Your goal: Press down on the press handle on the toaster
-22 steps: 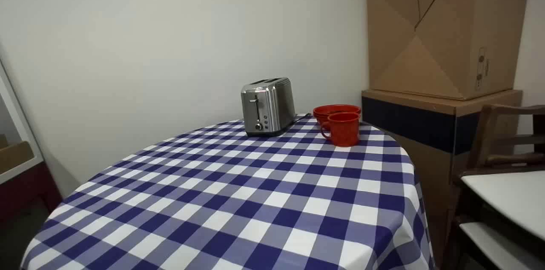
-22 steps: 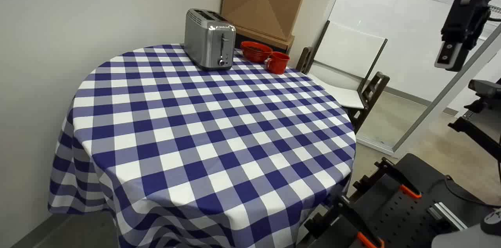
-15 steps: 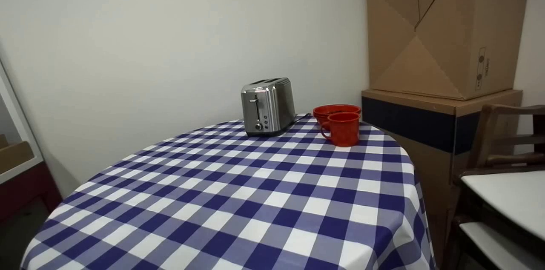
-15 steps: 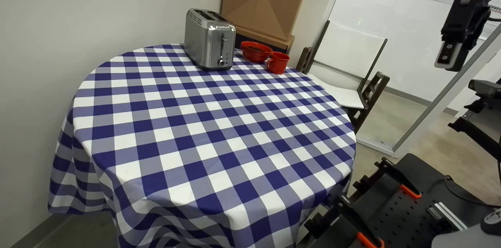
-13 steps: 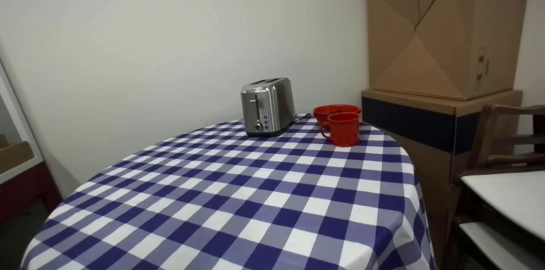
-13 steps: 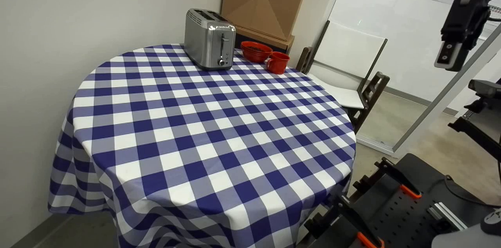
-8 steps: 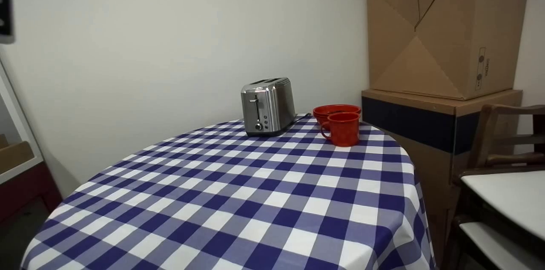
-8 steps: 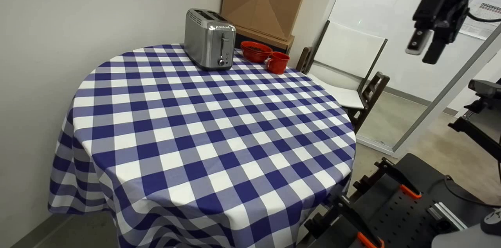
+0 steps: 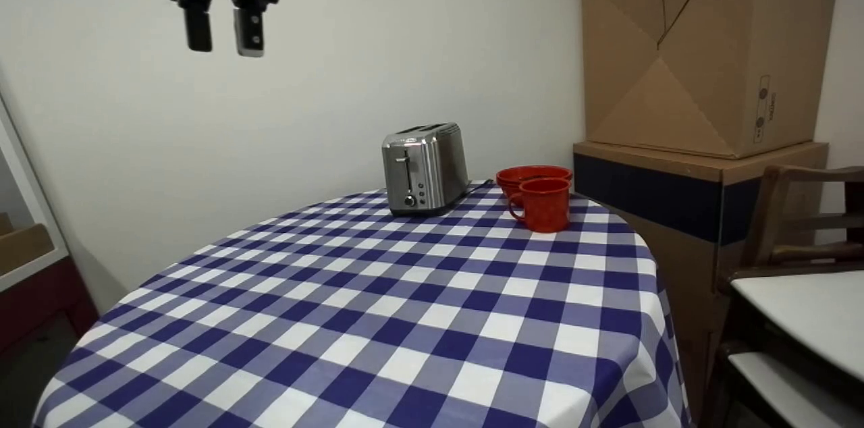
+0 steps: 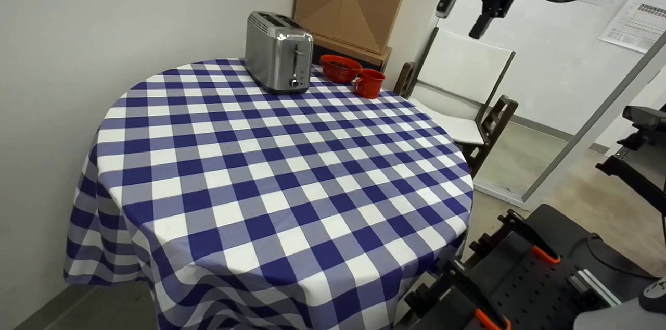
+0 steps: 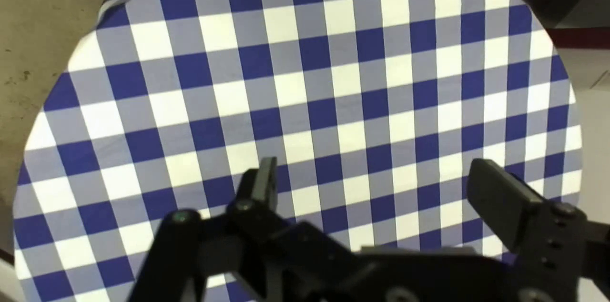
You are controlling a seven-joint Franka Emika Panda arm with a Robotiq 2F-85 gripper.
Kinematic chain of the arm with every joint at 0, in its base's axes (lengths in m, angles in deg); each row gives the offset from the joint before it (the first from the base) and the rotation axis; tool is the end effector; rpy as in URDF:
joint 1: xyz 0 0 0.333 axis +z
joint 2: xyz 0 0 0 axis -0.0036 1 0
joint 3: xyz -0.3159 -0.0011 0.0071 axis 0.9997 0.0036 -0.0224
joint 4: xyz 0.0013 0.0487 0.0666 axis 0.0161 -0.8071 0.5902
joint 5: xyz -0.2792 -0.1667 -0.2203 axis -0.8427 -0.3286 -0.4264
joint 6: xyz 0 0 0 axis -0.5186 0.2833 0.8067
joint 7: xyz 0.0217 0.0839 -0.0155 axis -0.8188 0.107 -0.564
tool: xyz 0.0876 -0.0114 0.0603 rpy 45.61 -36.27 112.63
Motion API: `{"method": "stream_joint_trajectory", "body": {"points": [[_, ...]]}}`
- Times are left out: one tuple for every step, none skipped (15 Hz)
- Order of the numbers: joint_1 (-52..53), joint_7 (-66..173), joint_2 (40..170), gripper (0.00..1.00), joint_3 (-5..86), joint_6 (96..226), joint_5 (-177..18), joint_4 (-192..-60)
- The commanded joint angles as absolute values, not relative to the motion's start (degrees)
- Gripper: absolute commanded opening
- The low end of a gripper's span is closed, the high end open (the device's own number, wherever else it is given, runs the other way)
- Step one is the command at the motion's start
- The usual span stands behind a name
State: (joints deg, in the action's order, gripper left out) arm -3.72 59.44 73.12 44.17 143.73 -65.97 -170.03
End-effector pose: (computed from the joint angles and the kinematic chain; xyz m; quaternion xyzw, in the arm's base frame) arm 0.4407 -0.0808 0.4203 -0.9865 0.1281 0.0233 0.0993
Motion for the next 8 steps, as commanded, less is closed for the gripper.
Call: {"method": "stream_joint_trajectory", "body": {"points": [[-3.2,56.6,86.6,1.00,42.5,142.2,-65.6,-155.5],[-3.2,55.2,89.7,1.00,41.8,142.6,-66.6,-152.1],[-3.2,54.1,92.6,1.00,41.4,142.4,-66.9,-148.8],[-3.1,52.9,95.6,1.00,40.9,143.1,-66.9,-145.5],[-3.0,52.1,98.4,1.00,40.5,143.5,-66.8,-142.2],[-2.9,51.1,101.3,1.00,40.1,145.1,-66.2,-138.8],[-2.9,50.3,104.2,1.00,39.8,146.0,-65.8,-135.5],[-2.8,49.4,107.0,1.00,39.5,146.8,-65.5,-132.2]]}}
